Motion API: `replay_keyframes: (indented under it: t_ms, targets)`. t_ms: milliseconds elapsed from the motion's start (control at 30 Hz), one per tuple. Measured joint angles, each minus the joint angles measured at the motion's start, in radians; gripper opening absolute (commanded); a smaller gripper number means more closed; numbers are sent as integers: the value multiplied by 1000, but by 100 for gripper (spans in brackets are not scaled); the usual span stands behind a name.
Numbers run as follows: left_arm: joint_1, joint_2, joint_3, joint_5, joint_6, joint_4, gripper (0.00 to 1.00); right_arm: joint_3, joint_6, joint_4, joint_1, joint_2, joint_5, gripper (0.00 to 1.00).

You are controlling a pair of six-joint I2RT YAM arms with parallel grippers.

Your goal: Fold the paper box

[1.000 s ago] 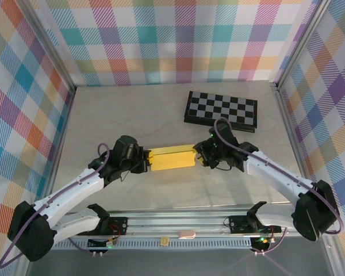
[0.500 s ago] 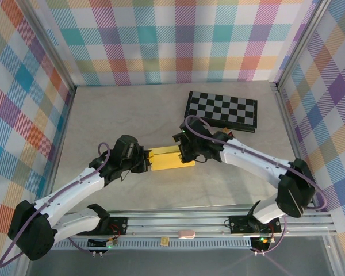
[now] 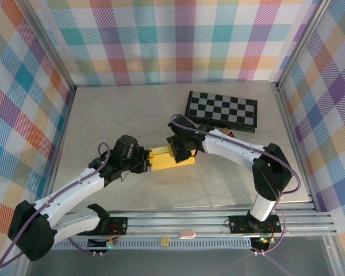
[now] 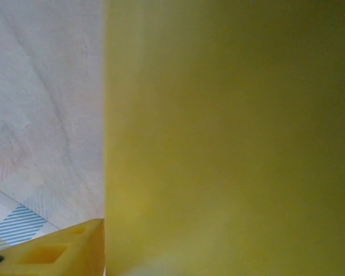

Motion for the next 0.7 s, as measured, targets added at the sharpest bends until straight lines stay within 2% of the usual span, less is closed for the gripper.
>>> replay_keyframes:
  t_ms: [233, 367, 500, 600, 700]
  targets:
    - [-5, -89, -23, -2, 16, -87, 59, -74, 3, 92, -5, -41, -6, 43]
    - [26, -169, -21, -51, 33, -204, 60, -201, -31, 235, -11, -118, -4, 38]
    - [72, -228, 2, -77, 71, -300, 61, -397, -121, 538, -38, -159, 4, 38]
    - [106, -267, 10, -86, 97, -338, 61, -530, -190, 777, -67, -117, -11, 40]
    - [129, -284, 10, -87, 116, -366, 61, -589, -240, 1001, -94, -25, -57, 45]
